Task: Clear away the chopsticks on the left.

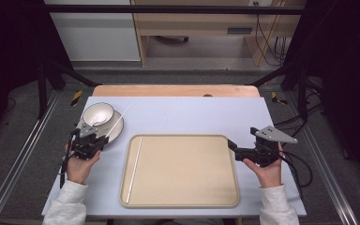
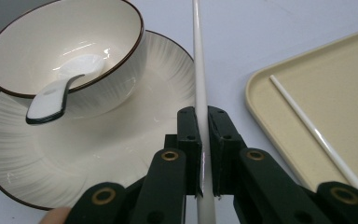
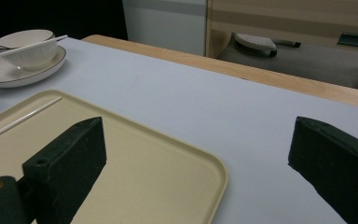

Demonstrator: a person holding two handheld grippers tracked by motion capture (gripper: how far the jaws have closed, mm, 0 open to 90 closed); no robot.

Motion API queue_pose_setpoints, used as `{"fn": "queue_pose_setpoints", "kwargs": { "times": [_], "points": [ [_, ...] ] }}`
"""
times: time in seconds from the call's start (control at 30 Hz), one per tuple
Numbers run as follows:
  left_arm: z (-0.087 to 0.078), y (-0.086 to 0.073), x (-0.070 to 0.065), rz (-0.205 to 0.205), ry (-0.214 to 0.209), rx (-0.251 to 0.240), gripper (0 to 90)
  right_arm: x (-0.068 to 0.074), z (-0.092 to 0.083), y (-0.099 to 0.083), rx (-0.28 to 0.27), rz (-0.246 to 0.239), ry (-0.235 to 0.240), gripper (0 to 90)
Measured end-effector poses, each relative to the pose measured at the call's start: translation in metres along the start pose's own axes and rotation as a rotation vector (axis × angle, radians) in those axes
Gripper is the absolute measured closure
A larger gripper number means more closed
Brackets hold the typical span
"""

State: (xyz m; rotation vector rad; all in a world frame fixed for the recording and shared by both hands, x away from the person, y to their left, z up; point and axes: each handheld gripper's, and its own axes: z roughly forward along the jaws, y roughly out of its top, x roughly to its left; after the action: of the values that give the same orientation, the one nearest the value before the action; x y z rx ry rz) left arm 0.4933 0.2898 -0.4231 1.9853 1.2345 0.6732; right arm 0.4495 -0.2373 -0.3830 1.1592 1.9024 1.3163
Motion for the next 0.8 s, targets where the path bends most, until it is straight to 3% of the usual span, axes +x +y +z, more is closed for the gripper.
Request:
{"fn": "queue_pose_setpoints", "kwargs": {
  "times": [0.37, 0.8],
  "points": [
    [-0.014, -0.001, -0.024, -0.013, 0.007, -0.039, 84.1, 0.0, -0.001, 0.0, -0.006, 0.001, -0.001, 4.4],
    [-0.025, -0.001, -0.062, -0.017, 0.015, -0.08, 84.1, 0.0, -0.003, 0.0, -0.005, 0.001, -0.001, 4.4]
  ]
}}
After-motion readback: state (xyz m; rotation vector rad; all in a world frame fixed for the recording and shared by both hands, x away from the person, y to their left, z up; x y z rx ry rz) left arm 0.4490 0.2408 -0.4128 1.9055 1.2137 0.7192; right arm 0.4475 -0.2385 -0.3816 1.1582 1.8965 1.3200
